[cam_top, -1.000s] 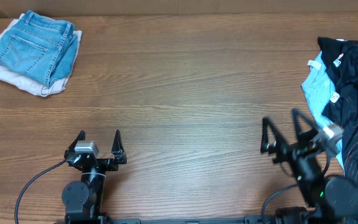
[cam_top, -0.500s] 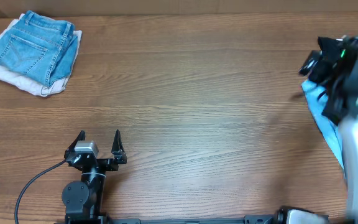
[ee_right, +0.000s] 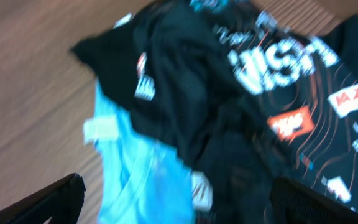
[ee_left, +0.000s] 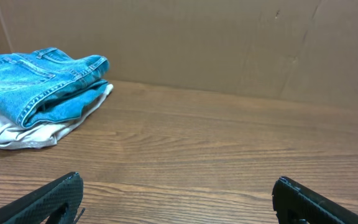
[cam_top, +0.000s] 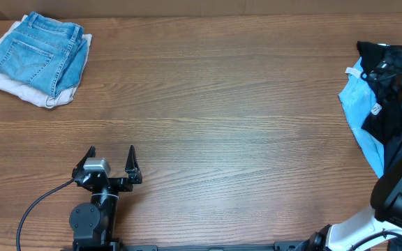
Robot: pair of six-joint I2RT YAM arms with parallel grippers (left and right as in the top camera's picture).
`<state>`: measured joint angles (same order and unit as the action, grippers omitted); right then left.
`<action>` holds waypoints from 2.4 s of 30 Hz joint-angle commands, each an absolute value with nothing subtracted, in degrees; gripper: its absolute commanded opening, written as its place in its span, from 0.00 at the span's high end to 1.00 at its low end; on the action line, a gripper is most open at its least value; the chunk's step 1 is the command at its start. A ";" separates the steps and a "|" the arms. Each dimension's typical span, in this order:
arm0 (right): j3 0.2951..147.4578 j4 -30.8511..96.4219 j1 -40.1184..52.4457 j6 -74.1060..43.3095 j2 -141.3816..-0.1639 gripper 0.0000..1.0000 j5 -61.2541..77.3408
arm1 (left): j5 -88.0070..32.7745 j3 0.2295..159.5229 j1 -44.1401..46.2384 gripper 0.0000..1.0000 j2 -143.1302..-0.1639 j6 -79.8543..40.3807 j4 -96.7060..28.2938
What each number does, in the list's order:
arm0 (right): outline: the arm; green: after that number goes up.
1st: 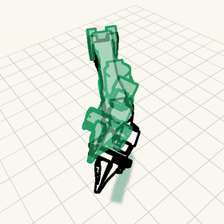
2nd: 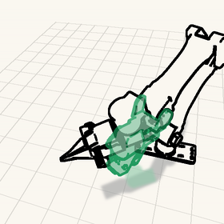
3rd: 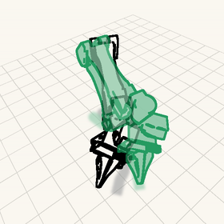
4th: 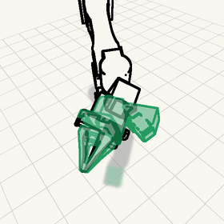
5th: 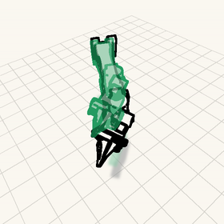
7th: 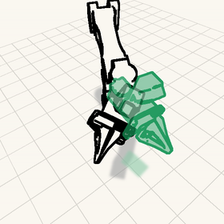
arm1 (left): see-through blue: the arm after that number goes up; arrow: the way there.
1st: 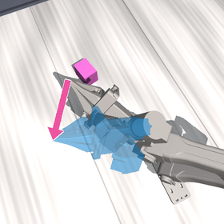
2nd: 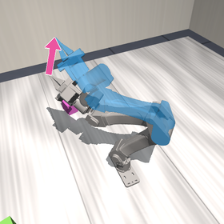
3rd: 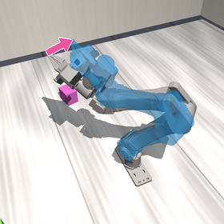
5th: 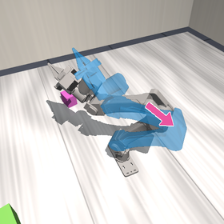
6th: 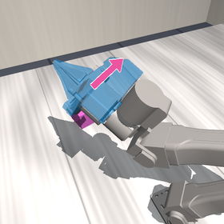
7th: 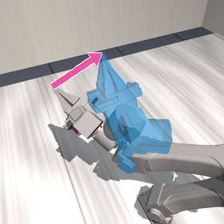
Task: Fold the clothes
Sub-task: 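Reach the right gripper to the black jersey pile at right, then grasp the black jersey with the right gripper and drag it to center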
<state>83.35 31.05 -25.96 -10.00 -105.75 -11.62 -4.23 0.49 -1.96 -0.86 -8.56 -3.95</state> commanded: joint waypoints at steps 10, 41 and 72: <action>85.65 21.69 -30.24 -9.65 -116.86 0.00 -12.38 | -3.92 0.27 -1.58 0.00 -0.32 -7.29 -4.08; 85.67 17.78 -30.61 -8.95 -124.40 0.92 -19.49 | -3.92 0.27 -1.56 0.00 -0.32 -7.29 -4.08; 93.62 35.77 -18.74 -21.34 -102.02 0.96 5.13 | -3.92 0.27 -1.56 0.00 -0.32 -7.29 -4.08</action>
